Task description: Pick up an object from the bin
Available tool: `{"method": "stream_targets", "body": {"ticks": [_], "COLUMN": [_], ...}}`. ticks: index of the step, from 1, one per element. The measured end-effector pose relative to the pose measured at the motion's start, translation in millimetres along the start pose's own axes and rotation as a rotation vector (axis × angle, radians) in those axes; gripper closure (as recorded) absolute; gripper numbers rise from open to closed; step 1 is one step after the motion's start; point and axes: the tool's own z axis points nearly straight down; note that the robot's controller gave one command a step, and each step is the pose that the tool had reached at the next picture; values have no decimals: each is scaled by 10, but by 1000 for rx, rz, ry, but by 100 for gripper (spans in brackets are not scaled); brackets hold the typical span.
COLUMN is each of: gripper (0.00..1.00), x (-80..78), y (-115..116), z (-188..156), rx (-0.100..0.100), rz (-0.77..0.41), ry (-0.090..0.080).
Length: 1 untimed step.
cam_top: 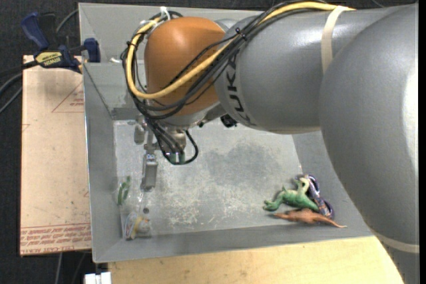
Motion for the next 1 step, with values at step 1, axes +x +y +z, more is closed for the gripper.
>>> {"method": "stream_targets", "body": {"ticks": [1], "gripper": [0], "x": [-23], "y": [-15], "z": [-47], "rx": [-1], "rz": [5], "ry": [-8]}}
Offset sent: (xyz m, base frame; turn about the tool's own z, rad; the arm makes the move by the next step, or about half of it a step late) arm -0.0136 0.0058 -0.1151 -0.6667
